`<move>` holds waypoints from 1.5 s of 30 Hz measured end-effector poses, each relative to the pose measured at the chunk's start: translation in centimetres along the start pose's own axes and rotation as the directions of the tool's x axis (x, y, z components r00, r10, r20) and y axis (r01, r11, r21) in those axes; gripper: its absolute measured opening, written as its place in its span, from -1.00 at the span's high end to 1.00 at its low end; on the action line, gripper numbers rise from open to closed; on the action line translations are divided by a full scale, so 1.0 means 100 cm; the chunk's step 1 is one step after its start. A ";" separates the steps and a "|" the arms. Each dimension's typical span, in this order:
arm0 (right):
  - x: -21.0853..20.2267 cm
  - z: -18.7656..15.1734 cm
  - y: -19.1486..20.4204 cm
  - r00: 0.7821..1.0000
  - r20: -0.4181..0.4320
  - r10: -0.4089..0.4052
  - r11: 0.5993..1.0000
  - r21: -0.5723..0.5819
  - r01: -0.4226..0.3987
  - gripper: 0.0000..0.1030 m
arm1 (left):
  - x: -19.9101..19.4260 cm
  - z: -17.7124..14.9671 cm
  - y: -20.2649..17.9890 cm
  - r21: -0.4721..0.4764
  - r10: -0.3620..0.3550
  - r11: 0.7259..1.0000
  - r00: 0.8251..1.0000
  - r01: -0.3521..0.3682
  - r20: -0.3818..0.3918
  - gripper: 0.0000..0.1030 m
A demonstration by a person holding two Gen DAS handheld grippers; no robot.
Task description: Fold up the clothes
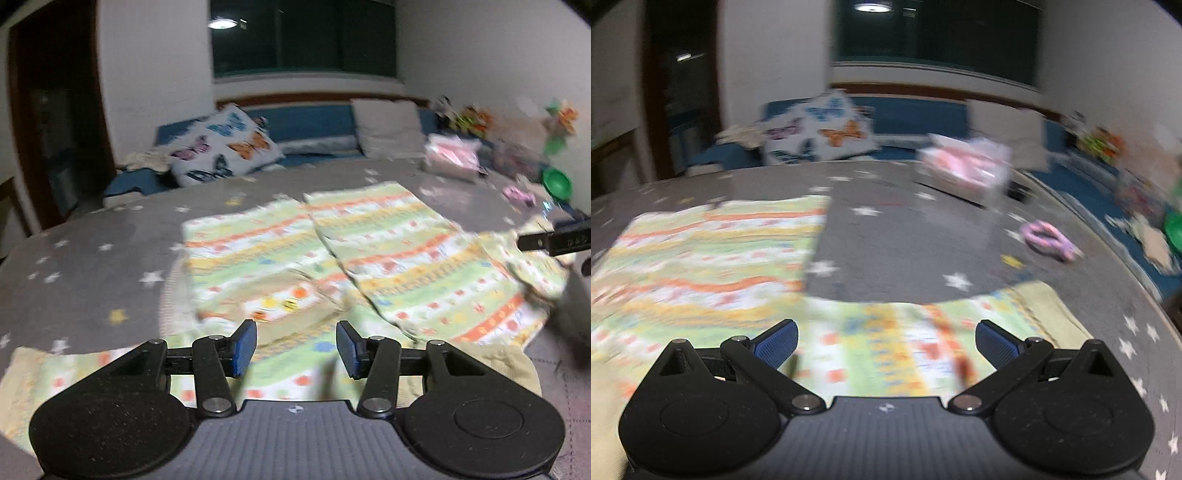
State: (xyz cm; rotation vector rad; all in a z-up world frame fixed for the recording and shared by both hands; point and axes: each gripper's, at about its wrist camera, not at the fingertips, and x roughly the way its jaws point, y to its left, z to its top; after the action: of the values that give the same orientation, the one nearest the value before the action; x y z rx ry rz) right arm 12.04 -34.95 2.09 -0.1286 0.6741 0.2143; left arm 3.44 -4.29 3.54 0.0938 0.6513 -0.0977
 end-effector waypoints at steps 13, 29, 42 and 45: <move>-0.037 -0.015 0.103 0.975 -0.025 0.221 0.940 -0.262 -0.220 -1.00 | -0.001 -0.019 -0.021 0.138 -0.028 0.990 0.999 0.024 0.028 0.17; -0.026 -0.017 0.061 0.980 -0.010 0.200 0.969 -0.146 -0.199 -1.00 | -0.014 -0.003 -0.035 0.137 -0.095 0.987 0.993 0.085 0.074 0.17; 0.036 -0.003 -0.055 0.996 -0.033 0.086 0.988 0.128 -0.081 -0.46 | 0.004 -0.012 -0.077 0.222 -0.198 0.955 0.980 0.196 -0.015 0.16; 0.042 -0.005 -0.071 0.999 -0.029 0.038 0.988 0.149 -0.034 -0.34 | 0.005 -0.013 -0.077 0.225 -0.200 0.954 0.980 0.199 -0.018 0.16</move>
State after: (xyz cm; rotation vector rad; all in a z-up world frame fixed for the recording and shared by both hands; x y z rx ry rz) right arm 16.60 -41.25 -0.57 0.0233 0.7217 0.1964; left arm 2.15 -11.80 1.82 0.2475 0.6421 -0.3680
